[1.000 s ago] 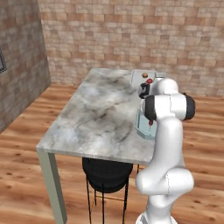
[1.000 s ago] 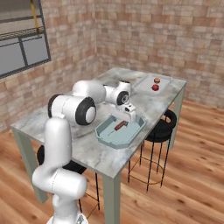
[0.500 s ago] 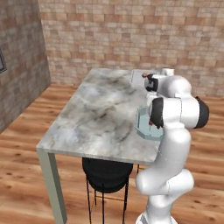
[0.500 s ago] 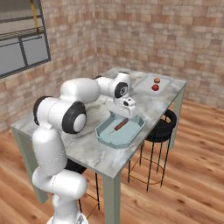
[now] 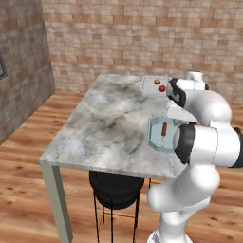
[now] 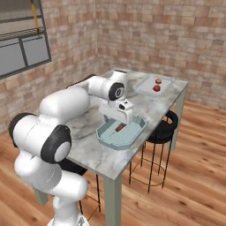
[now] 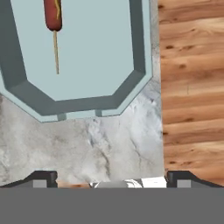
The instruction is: Place the cold items (bell pepper and tangerine) from the fridge in one tupperware on the dining counter. Place the warm items (kebab skewer and hot dog) in the stove area in another tupperware.
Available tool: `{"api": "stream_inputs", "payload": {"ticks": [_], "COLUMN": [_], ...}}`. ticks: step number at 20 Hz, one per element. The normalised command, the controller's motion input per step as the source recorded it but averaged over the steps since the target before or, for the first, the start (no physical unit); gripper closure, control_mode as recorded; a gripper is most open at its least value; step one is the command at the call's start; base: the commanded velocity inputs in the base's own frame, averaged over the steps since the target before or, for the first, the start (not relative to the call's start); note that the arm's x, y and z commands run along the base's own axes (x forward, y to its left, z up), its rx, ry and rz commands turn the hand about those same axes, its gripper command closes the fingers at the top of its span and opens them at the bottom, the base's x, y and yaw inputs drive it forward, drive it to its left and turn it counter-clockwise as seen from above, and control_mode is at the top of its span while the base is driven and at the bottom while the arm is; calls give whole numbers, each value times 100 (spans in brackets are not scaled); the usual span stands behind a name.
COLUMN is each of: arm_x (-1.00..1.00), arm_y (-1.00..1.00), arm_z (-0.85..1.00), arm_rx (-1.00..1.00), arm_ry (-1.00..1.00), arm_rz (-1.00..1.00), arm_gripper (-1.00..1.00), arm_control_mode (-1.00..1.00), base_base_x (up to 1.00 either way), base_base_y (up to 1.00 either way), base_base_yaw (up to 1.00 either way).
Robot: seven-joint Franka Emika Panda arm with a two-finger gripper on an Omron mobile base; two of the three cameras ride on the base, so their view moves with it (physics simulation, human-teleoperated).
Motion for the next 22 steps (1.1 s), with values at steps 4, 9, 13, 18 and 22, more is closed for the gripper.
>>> {"api": "stream_inputs", "payload": {"ticks": [4, 9, 13, 18, 22], "arm_x": [-100, -98, -88, -69, -54], "arm_y": [27, 36, 42, 49, 53], "arm_z": [27, 19, 7, 0, -1], "arm_rx": [0, 0, -3, -11, 0], "arm_ry": [-9, -19, -16, -5, 0], "arm_rz": [0, 0, 0, 1, 0], "arm_gripper": [-100, -100, -100, -100, -100], "arm_control_mode": [-100, -100, -100, -100, -100], "base_base_x": [0, 0, 0, 0, 0], "base_base_y": [0, 0, 0, 0, 0], "base_base_yaw": [0, 0, 0, 0, 0]}}
